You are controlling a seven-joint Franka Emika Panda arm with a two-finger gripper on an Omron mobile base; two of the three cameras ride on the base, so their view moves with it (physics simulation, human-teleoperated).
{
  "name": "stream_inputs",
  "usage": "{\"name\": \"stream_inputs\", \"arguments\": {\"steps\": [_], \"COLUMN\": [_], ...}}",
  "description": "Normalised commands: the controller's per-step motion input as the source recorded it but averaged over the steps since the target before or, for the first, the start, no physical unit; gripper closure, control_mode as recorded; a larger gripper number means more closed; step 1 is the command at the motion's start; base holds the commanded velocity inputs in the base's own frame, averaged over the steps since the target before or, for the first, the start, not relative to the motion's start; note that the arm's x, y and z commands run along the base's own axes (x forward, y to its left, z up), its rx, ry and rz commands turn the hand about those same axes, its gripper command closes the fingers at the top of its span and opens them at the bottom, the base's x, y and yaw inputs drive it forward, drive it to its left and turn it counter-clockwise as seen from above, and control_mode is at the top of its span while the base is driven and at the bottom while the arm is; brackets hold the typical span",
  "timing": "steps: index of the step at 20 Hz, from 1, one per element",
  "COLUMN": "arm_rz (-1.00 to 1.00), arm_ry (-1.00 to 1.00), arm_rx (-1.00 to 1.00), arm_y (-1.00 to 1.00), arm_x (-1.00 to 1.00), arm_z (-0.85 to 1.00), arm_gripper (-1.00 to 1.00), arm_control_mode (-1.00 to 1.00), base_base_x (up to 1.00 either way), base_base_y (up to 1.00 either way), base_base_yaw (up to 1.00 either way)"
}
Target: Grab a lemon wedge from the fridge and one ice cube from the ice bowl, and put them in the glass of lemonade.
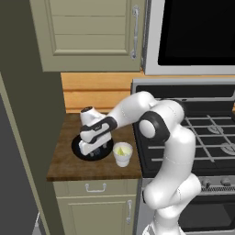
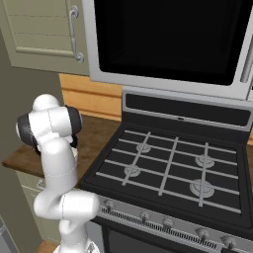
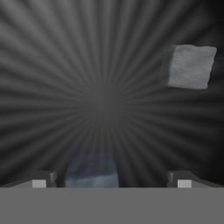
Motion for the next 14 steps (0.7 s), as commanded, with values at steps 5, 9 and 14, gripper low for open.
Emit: {"name": "stream_inputs", "arguments": {"steps": [5, 9, 14], "arm_rz": [0.00, 0.00, 0.00], "arm_ry": [0.02, 0.05, 0.00], "arm_rx": [0.00, 0.00, 0.03], "arm_y": [0.00, 0.00, 0.00], "arm_x": [0.01, -0.03, 0.00], "arm_z": [-0.04, -0.20, -0.43], "arm_gripper": [-1.00, -1.00, -1.00], "arm_control_mode": [-1.00, -1.00, -1.00], "base_base_x": [0.00, 0.00, 0.00], "base_base_y": [0.00, 0.00, 0.00], "base_base_yaw": [0.00, 0.00, 0.00]}}
